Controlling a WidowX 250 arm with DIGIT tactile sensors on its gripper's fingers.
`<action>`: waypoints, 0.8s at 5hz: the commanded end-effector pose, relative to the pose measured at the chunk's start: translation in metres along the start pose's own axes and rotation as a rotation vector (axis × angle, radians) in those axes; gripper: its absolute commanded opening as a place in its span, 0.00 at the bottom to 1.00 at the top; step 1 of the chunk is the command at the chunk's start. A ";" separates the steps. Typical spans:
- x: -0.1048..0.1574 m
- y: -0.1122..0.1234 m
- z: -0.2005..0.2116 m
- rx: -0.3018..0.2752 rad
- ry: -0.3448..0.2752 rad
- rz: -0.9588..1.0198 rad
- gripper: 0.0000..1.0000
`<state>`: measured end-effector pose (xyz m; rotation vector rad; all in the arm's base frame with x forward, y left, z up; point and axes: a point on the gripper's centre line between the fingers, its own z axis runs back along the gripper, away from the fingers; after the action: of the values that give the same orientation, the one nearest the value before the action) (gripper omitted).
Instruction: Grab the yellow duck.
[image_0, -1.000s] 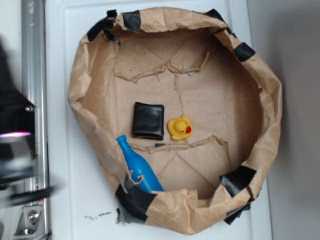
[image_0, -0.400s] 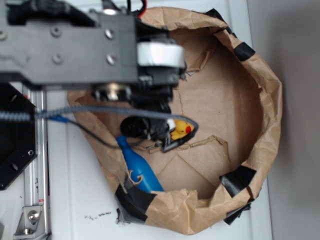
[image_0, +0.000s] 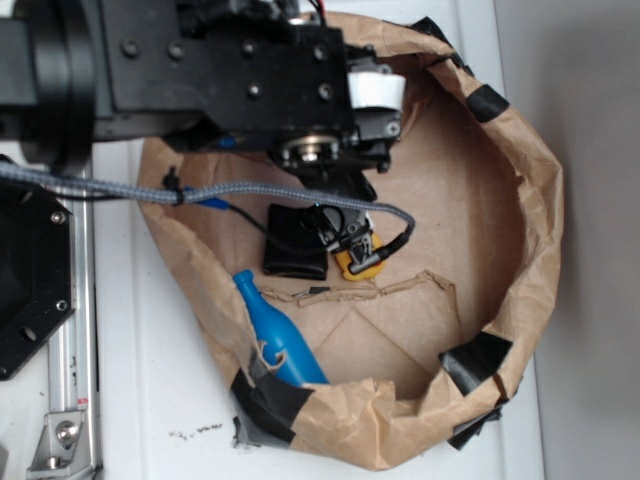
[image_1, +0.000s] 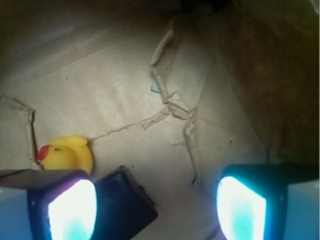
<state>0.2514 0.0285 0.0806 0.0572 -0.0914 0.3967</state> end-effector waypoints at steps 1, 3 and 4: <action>0.014 0.003 0.015 -0.017 -0.056 0.019 1.00; 0.021 -0.014 -0.004 -0.043 -0.066 -0.032 1.00; 0.024 -0.027 -0.022 -0.068 -0.055 -0.065 1.00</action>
<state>0.2761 0.0145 0.0479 0.0102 -0.1119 0.3335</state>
